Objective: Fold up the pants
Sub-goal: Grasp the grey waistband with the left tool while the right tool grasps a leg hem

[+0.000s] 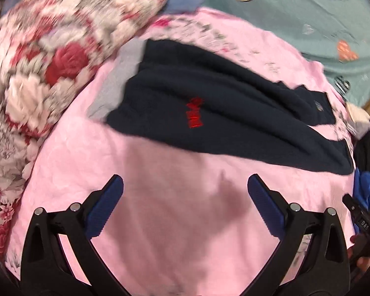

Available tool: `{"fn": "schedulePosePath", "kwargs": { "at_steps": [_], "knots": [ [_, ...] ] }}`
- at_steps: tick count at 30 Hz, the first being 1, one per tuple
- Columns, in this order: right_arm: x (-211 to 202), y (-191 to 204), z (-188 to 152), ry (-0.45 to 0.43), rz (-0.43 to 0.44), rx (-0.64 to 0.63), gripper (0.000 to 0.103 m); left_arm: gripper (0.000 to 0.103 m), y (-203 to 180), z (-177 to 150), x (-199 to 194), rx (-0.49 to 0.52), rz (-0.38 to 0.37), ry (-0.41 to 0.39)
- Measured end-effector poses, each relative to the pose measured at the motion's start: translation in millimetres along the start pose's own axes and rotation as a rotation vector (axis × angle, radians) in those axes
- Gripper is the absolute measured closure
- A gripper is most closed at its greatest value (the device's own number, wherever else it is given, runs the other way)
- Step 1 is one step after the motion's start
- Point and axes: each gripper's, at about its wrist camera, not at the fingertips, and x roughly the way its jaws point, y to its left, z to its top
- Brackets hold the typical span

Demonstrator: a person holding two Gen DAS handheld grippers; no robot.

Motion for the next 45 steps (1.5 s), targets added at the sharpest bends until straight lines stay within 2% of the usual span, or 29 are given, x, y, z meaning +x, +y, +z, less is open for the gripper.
{"fn": "schedulePosePath", "kwargs": {
  "at_steps": [3, 6, 8, 10, 12, 14, 16, 19, 21, 22, 23, 25, 28, 32, 34, 36, 38, 41, 42, 43, 44, 45],
  "knots": [
    [14.5, -20.7, -1.3, 0.049, 0.006, 0.076, 0.001, 0.002, 35.0, 10.4, 5.6, -0.100, 0.013, 0.040],
    [24.5, -33.1, 0.4, 0.082, 0.000, 0.105, 0.001, 0.002, 53.9, 19.7, 12.0, -0.177, 0.007, 0.063],
    [27.2, -37.3, 3.0, 0.076, -0.008, 0.108, 0.001, 0.002, 59.6, 24.8, 20.8, -0.218, -0.037, 0.084],
    [30.3, -39.2, 6.5, 0.070, -0.004, 0.101, 0.001, 0.002, 59.6, 30.7, 36.7, -0.260, -0.129, 0.134],
    [32.2, -40.0, 10.1, 0.070, 0.008, 0.097, 0.001, 0.004, 56.3, 35.7, 50.5, -0.282, -0.187, 0.179],
    [33.5, -41.7, 12.7, 0.070, 0.019, 0.101, 0.001, 0.016, 49.4, 40.4, 61.6, -0.276, -0.215, 0.194],
    [36.1, -42.9, 14.9, 0.080, 0.023, 0.097, 0.001, 0.018, 44.3, 44.8, 72.0, -0.259, -0.208, 0.207],
    [40.3, -45.2, 17.2, 0.090, 0.025, 0.096, 0.001, 0.019, 45.3, 58.4, 76.0, -0.267, -0.192, 0.171],
    [42.0, -46.7, 19.0, 0.093, 0.028, 0.104, 0.001, 0.029, 53.5, 69.9, 82.0, -0.314, -0.188, 0.153],
    [42.6, -47.5, 19.9, 0.092, 0.032, 0.110, 0.001, 0.057, 57.4, 75.2, 84.1, -0.334, -0.154, 0.140],
    [43.4, -48.5, 21.4, 0.091, 0.037, 0.116, 0.001, 0.097, 61.5, 78.6, 87.0, -0.346, -0.130, 0.144],
    [45.2, -49.5, 24.8, 0.096, 0.033, 0.117, 0.001, 0.097, 63.5, 79.1, 84.2, -0.358, -0.158, 0.138],
    [42.3, -64.5, 34.5, 0.097, 0.013, 0.136, 0.001, 0.097, 49.3, 73.9, 69.2, -0.270, -0.105, 0.066],
    [40.4, -122.4, 55.1, 0.083, -0.113, 0.276, 0.001, 0.097, 44.2, 71.8, 59.3, -0.259, -0.112, 0.023],
    [48.9, -146.2, 64.1, 0.103, -0.117, 0.339, 0.001, 0.097, 44.8, 72.0, 57.0, -0.254, -0.124, 0.028],
    [66.0, -165.4, 73.6, 0.134, -0.062, 0.389, 0.001, 0.097, 49.1, 72.2, 51.1, -0.261, -0.146, 0.035],
    [83.6, -178.6, 79.4, 0.175, -0.073, 0.454, 0.001, 0.097, 52.6, 73.3, 50.5, -0.274, -0.155, 0.035],
    [108.2, -181.5, 90.0, 0.179, -0.120, 0.455, 0.002, 0.097, 56.3, 71.8, 58.6, -0.304, -0.155, 0.057],
    [112.0, -179.3, 94.1, 0.160, -0.153, 0.441, 0.009, 0.097, 54.5, 70.8, 59.9, -0.303, -0.150, 0.063],
    [113.4, -177.7, 97.6, 0.140, -0.180, 0.438, 0.035, 0.097, 52.6, 70.2, 60.0, -0.298, -0.145, 0.067],
    [112.4, -178.3, 99.7, 0.122, -0.187, 0.444, 0.056, 0.097, 49.7, 70.6, 58.2, -0.287, -0.136, 0.060],
    [114.2, -181.2, 101.8, 0.131, -0.081, 0.482, 0.088, 0.097, 48.7, 71.5, 57.1, -0.281, -0.132, 0.054]
  ]
}}
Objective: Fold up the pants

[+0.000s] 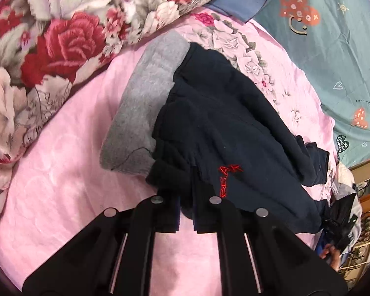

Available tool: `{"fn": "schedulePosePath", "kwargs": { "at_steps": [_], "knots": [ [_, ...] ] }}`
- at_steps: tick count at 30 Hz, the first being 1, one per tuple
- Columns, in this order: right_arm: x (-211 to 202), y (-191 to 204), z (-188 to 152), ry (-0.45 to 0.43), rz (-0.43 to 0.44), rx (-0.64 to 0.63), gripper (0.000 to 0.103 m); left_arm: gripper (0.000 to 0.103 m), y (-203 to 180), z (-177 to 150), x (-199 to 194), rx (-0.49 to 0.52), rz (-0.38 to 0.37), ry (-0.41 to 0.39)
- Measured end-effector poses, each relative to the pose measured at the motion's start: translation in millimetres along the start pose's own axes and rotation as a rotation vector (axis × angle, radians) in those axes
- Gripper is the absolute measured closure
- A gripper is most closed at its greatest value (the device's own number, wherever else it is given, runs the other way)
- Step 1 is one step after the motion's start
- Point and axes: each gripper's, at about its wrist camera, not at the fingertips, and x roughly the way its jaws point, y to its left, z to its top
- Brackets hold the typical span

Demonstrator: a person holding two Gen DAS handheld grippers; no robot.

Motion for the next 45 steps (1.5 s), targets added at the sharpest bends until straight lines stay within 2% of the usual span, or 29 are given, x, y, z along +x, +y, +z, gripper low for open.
{"fn": "schedulePosePath", "kwargs": {
  "at_steps": [2, 4, 7, 10, 12, 13, 14, 16, 17, 18, 20, 22, 24, 26, 27, 28, 29, 30, 31, 32, 33, 34, 35, 37, 38, 40, 42, 43, 45],
  "knots": [
    [-5.3, -2.9, 1.7, 0.007, 0.037, 0.022, 0.088, 0.097, -2.2, 2.6, -5.1, 0.003, 0.005, -0.016],
    [-33.5, 0.3, 2.5, -0.069, 0.037, -0.032, 0.088, 0.097, -5.3, 4.7, -21.3, 0.017, 0.001, -0.068],
    [-82.2, -4.9, -5.1, -0.140, 0.093, -0.067, 0.088, 0.097, -12.1, -3.8, -52.4, 0.086, 0.031, -0.126],
    [-117.4, -12.7, -27.5, -0.129, 0.110, -0.115, 0.088, 0.097, -6.9, -12.8, -69.6, 0.125, 0.055, -0.141],
    [-120.9, -20.8, -44.4, -0.084, 0.131, -0.119, 0.087, 0.095, 7.5, -18.6, -66.7, 0.110, 0.077, -0.105],
    [-113.0, -25.7, -54.1, -0.038, 0.125, -0.122, 0.084, 0.092, 14.6, -21.0, -60.8, 0.101, 0.099, -0.082],
    [-99.3, -28.5, -62.7, 0.010, 0.091, -0.141, 0.082, 0.084, 25.1, -25.2, -50.9, 0.083, 0.142, -0.042],
    [-75.3, -32.0, -78.0, 0.088, -0.029, -0.180, 0.060, 0.082, 43.8, -30.7, -37.2, 0.032, 0.164, 0.034],
    [-67.5, -33.9, -82.7, 0.112, -0.074, -0.188, 0.058, 0.077, 50.8, -32.9, -36.7, 0.013, 0.167, 0.046],
    [-69.3, -33.9, -84.2, 0.093, -0.067, -0.190, 0.058, 0.071, 53.4, -33.8, -40.9, 0.009, 0.174, 0.028],
    [-91.9, -28.7, -79.1, -0.024, -0.041, -0.208, 0.056, 0.044, 50.9, -34.1, -62.3, 0.015, 0.235, -0.081],
    [-112.4, -16.8, -73.5, -0.155, -0.065, -0.255, 0.040, 0.031, 42.4, -35.5, -81.4, 0.043, 0.274, -0.186],
    [-117.0, -1.6, -68.0, -0.242, -0.133, -0.320, 0.034, 0.027, 25.9, -37.6, -94.6, 0.106, 0.281, -0.254],
    [-103.4, 7.4, -65.2, -0.231, -0.163, -0.347, 0.034, 0.026, 8.0, -42.6, -91.6, 0.183, 0.255, -0.240],
    [-90.0, 10.8, -65.9, -0.175, -0.086, -0.359, 0.035, 0.026, 0.6, -45.5, -87.5, 0.213, 0.240, -0.223],
    [-75.2, 9.2, -66.1, -0.089, 0.005, -0.349, 0.044, 0.025, -7.4, -49.3, -81.1, 0.239, 0.228, -0.198],
    [-52.9, 4.6, -66.3, 0.032, 0.092, -0.308, 0.055, 0.025, -12.0, -50.2, -76.0, 0.249, 0.221, -0.182],
    [-38.2, -1.5, -67.1, 0.101, 0.112, -0.283, 0.071, 0.025, -16.1, -53.0, -70.7, 0.258, 0.210, -0.167],
    [-31.5, -10.0, -71.1, 0.123, 0.114, -0.273, 0.075, 0.025, -21.0, -53.9, -65.5, 0.265, 0.204, -0.158],
    [-31.6, -19.4, -65.8, 0.091, 0.119, -0.276, 0.078, 0.025, -25.6, -55.6, -57.0, 0.277, 0.208, -0.140],
    [-31.9, -29.1, -57.7, 0.030, 0.031, -0.286, 0.085, 0.025, -29.7, -56.9, -48.2, 0.286, 0.218, -0.121],
    [-33.5, -36.7, -51.5, -0.023, -0.079, -0.295, 0.103, 0.025, -33.1, -56.5, -41.5, 0.289, 0.220, -0.103],
    [-35.9, -43.9, -48.9, -0.015, -0.069, -0.274, 0.103, 0.025, -38.5, -57.6, -34.6, 0.291, 0.204, -0.082],
    [-52.4, -42.4, -52.1, -0.008, 0.019, -0.269, 0.096, 0.025, -43.6, -60.8, -31.2, 0.295, 0.179, -0.066],
    [-70.4, -36.7, -58.1, -0.048, 0.052, -0.320, 0.093, 0.025, -48.9, -62.7, -28.5, 0.303, 0.177, -0.068],
    [-101.8, -32.4, -67.5, -0.110, 0.042, -0.371, 0.057, 0.024, -54.4, -65.3, -25.3, 0.324, 0.183, -0.073],
    [-113.7, -40.2, -77.6, -0.060, 0.104, -0.370, 0.045, 0.024, -58.7, -67.8, -20.5, 0.341, 0.194, -0.068],
    [-111.4, -45.5, -84.9, 0.002, 0.147, -0.370, 0.045, 0.024, -59.4, -69.4, -19.4, 0.343, 0.196, -0.065],
    [-97.6, -55.8, -96.9, 0.089, 0.131, -0.350, 0.045, 0.024, -62.1, -70.1, -14.5, 0.349, 0.200, -0.050]
  ]
}}
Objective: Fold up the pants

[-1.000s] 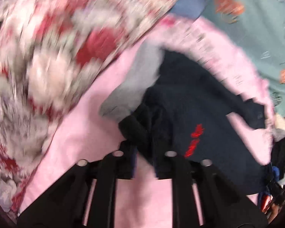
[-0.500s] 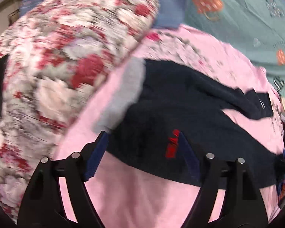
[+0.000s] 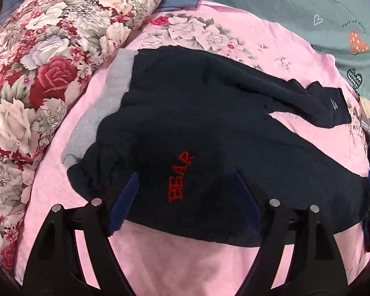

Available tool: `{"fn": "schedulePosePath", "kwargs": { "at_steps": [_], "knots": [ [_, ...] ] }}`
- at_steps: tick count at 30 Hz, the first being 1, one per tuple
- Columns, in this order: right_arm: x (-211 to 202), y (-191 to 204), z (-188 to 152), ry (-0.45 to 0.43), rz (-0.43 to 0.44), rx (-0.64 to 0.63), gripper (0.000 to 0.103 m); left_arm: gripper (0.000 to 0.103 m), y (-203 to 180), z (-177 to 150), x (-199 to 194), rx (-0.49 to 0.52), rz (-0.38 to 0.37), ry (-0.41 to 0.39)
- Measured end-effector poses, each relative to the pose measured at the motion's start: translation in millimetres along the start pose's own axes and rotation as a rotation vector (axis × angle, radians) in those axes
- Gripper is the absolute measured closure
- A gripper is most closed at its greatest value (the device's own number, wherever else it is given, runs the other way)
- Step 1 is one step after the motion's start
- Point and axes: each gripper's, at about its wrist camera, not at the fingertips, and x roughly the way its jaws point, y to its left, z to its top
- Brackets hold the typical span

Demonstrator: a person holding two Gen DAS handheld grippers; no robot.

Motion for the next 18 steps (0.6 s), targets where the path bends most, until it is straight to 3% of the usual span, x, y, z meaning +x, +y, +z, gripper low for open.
{"fn": "schedulePosePath", "kwargs": {
  "at_steps": [1, 3, 5, 7, 8, 10, 13, 15, 16, 17, 18],
  "knots": [
    [6.8, -11.8, -6.6, 0.031, 0.004, 0.038, 0.044, 0.024, -0.5, 0.4, 1.0, 0.002, 0.002, 0.004],
    [11.4, -33.2, -14.0, 0.024, 0.101, 0.122, 0.044, 0.024, -0.7, 1.0, 1.8, 0.006, 0.005, 0.010],
    [9.8, -38.6, -15.1, 0.022, 0.149, 0.128, 0.044, 0.024, -0.6, 0.5, -0.1, 0.013, 0.010, 0.005],
    [14.2, -27.7, -14.4, 0.032, 0.056, 0.010, 0.046, 0.024, 1.2, 1.9, -2.1, 0.013, 0.018, -0.002],
    [17.3, -19.4, -12.0, 0.025, -0.084, -0.084, 0.049, 0.023, 3.8, 3.6, -3.8, 0.008, 0.026, -0.010],
    [20.0, -14.8, -9.8, 0.016, -0.270, -0.145, 0.075, 0.023, 12.3, 9.6, -7.5, -0.011, 0.044, -0.034],
    [10.9, -50.6, 2.4, -0.026, -0.318, -0.051, 0.075, 0.022, 23.0, 21.7, -7.8, -0.017, 0.086, -0.055],
    [4.6, -68.4, 7.0, -0.046, -0.486, -0.035, 0.075, 0.022, 32.9, 33.0, -7.7, -0.033, 0.109, -0.073],
    [2.8, -78.0, 9.4, -0.036, -0.540, -0.007, 0.070, 0.022, 35.3, 36.5, -7.7, -0.037, 0.115, -0.077],
    [0.1, -83.1, 10.8, -0.013, -0.502, 0.030, 0.065, 0.022, 37.5, 41.6, -7.2, -0.036, 0.120, -0.083],
    [-2.6, -79.6, 12.1, 0.002, -0.437, 0.035, 0.054, 0.022, 37.9, 46.4, -6.7, -0.033, 0.123, -0.088]
  ]
}}
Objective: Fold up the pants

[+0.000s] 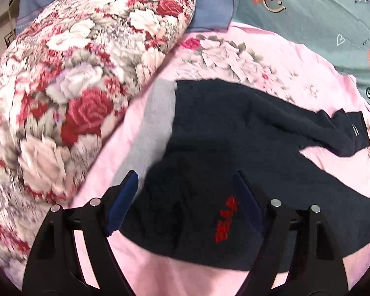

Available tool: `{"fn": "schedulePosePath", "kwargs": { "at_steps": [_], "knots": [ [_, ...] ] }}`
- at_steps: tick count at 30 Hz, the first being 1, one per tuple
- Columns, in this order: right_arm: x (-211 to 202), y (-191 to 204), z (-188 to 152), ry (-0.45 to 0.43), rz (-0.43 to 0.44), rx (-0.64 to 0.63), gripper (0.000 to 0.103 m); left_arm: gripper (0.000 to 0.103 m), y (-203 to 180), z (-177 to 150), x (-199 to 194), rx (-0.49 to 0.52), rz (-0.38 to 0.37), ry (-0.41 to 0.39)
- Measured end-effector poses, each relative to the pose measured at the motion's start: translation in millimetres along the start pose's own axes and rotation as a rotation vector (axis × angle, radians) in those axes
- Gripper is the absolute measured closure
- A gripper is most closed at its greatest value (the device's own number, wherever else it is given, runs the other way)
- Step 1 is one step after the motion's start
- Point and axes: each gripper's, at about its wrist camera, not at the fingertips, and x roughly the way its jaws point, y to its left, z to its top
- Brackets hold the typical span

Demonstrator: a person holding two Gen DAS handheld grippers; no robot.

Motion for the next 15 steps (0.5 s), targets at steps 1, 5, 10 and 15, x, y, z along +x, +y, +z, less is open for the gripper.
{"fn": "schedulePosePath", "kwargs": {
  "at_steps": [1, 5, 10, 15],
  "knots": [
    [-8.4, 5.6, 1.6, 0.000, 0.067, -0.013, 0.048, 0.022, -0.9, 4.2, 0.5, 0.002, 0.000, -0.008],
    [-64.6, 43.8, 24.4, -0.175, 0.320, -0.069, 0.032, 0.016, -22.4, 27.0, 0.3, 0.008, -0.051, -0.053],
    [-52.4, 118.6, 101.1, -0.336, 0.214, -0.108, 0.001, 0.012, -60.9, 34.2, 12.3, 0.030, -0.115, -0.071],
    [21.9, 174.4, 169.9, -0.267, 0.167, -0.091, 0.001, 0.012, -63.6, 26.6, 43.7, 0.068, -0.048, -0.078]
  ]
}}
